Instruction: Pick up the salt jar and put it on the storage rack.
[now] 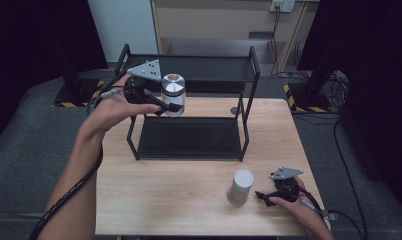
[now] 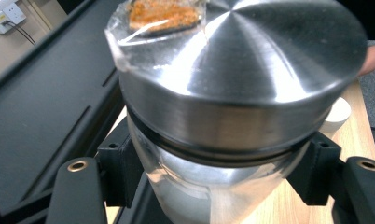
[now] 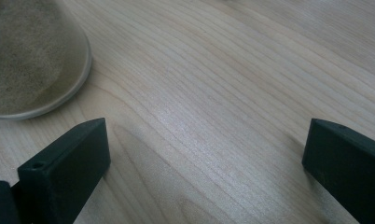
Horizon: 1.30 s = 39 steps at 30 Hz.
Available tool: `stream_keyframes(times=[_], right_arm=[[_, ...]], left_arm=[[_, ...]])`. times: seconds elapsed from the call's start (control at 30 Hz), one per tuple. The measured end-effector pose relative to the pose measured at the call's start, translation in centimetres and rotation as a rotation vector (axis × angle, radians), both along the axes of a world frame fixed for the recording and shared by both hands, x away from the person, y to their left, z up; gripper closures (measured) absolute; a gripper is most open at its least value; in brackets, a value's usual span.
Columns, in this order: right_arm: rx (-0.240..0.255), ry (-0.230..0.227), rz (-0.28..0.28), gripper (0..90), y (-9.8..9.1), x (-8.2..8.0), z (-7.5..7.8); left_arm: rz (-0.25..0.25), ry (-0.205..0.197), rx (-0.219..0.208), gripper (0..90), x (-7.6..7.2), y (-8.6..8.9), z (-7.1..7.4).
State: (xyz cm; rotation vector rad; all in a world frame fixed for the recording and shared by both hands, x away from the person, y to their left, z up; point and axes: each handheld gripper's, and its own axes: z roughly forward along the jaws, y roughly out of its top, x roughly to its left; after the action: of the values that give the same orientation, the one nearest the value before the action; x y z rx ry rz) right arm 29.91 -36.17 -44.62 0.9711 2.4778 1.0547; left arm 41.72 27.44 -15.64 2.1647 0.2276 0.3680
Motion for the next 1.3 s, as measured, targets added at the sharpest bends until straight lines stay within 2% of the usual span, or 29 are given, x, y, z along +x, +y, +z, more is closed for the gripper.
stream_keyframes(times=[0.1,0.47,0.53,0.9,1.0,1.2,1.3], right_arm=[[0.0,0.0,0.001,1.5,0.0,0.0,0.0],[0.0,0.0,0.003,1.5,0.0,0.0,0.0],[0.0,0.0,0.004,1.5,-0.1,0.0,0.0],[0.0,0.0,0.007,1.5,-0.1,0.1,0.0],[0.0,0.0,0.007,1.5,-0.1,0.1,0.0],[0.0,0.0,0.007,1.5,-0.1,0.1,0.0],[0.0,0.0,0.007,1.5,-0.1,0.1,0.0]], left_arm=[[0.004,-0.005,0.003,29.5,0.3,0.0,0.9],[0.041,-0.02,-0.049,29.5,2.0,1.0,2.8],[0.059,-0.025,-0.048,29.5,2.4,1.1,3.3],[0.121,-0.023,-0.07,29.5,3.3,1.6,3.3],[0.137,-0.029,-0.078,29.5,3.4,1.6,3.3],[0.205,-0.038,-0.083,29.5,3.1,1.0,3.5],[0.206,-0.032,-0.093,29.5,3.2,1.0,3.4]])
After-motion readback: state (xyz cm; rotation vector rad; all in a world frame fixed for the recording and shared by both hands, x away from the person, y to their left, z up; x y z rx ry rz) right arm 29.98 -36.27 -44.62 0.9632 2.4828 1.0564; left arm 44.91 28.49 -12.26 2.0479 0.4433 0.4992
